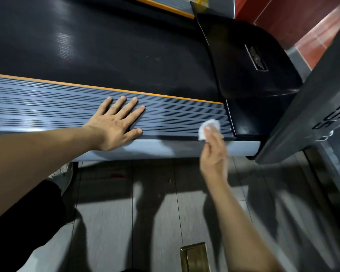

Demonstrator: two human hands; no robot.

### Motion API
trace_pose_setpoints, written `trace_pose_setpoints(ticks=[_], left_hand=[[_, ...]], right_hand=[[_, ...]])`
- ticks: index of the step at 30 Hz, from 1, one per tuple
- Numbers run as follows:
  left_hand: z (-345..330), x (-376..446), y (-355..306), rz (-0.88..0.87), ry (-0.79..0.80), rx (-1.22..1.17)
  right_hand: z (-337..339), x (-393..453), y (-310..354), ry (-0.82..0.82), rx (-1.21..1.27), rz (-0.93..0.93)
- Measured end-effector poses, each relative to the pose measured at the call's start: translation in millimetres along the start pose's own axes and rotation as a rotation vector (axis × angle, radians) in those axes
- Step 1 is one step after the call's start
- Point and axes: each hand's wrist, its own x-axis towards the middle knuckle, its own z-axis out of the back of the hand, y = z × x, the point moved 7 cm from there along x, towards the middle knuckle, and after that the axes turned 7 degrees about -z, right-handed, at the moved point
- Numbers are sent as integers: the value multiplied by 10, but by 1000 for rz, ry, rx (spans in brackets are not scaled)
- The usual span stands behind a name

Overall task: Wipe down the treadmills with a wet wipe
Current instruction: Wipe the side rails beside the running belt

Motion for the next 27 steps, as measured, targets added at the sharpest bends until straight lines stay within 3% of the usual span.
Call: trace_pose_setpoints(ticks=[2,4,6,10,12,17,19,22,25,27], left_hand=[[-6,-5,2,-3,-4,8],[-10,-10,-7,-12,-7,11],[-4,-11,-11,-13,-5,10],[26,-27,2,-28,15,-7],[72,-93,49,-70,4,7],[145,-628,412,-144,13,164],[194,-886,622,-98,-5,201],[164,-1216,851,10,66,155],[68,-1328,866,44,65,99],[38,-1306,851,51,76,77]], right_hand=[[181,135,-338,-100,28,-218],[154,119,-319,-120,54,-290],[-39,9,99,-66,81,-165],[-557,-436,1220,208,124,304],[-670,-367,1357,298,130,377],[-610,456,774,196,8,-33],[-655,586,791,141,-102,-116],[-867,494,1495,128,-1,70],[-1260,68,2298,278,65,383],[-1320,-17,2419,355,16,464]])
